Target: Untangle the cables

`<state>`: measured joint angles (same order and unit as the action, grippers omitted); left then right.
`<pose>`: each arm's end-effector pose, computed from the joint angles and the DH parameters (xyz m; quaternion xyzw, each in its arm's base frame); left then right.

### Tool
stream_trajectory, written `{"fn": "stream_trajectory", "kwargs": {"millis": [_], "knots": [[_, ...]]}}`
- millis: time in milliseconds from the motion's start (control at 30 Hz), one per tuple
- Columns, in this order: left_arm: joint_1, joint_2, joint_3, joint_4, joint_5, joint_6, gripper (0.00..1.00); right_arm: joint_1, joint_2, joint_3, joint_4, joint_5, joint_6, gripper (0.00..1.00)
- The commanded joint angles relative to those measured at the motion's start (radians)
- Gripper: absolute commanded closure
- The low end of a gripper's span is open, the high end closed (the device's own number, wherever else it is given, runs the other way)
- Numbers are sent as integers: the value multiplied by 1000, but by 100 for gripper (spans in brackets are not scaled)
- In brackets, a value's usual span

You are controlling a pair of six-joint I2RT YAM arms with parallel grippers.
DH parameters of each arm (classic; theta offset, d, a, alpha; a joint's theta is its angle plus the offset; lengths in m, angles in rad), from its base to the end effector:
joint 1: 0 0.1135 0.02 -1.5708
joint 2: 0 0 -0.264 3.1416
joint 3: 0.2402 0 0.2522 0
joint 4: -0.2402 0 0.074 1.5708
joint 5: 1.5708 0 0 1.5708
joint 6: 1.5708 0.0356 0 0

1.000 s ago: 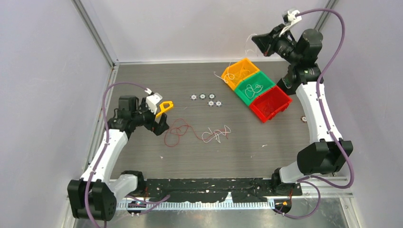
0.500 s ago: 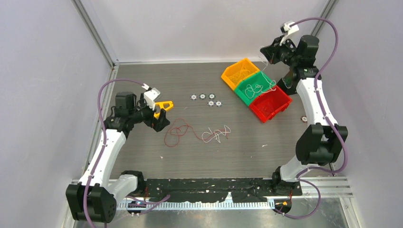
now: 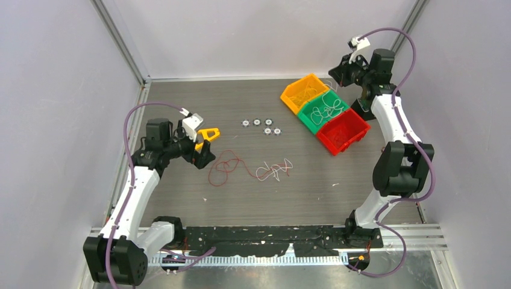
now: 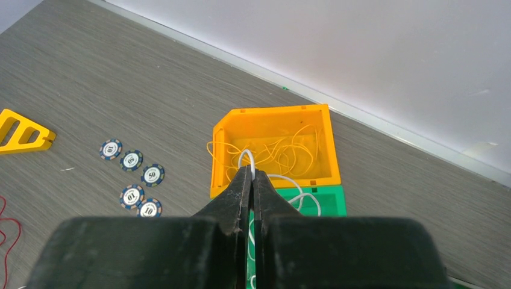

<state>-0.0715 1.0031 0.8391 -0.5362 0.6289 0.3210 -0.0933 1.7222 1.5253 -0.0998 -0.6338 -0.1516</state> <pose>0.2061 -0.0358 0.2891 0.2961 0.8203 -0.2284 0.4328 0.4102 -0.0172 0.3554 -0.2075 0.7581 0.1796 0.5916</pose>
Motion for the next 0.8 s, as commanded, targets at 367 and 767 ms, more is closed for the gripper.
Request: {"fn": "stream_trajectory", "kwargs": {"millis": [367,767], "knots": [[4,31,41,-11,-12,39,0,30,60,-6,-25,48,-159,95],[3,28,56,-35,-45,56,0,50,222,60,-72,73,-195,95]]}}
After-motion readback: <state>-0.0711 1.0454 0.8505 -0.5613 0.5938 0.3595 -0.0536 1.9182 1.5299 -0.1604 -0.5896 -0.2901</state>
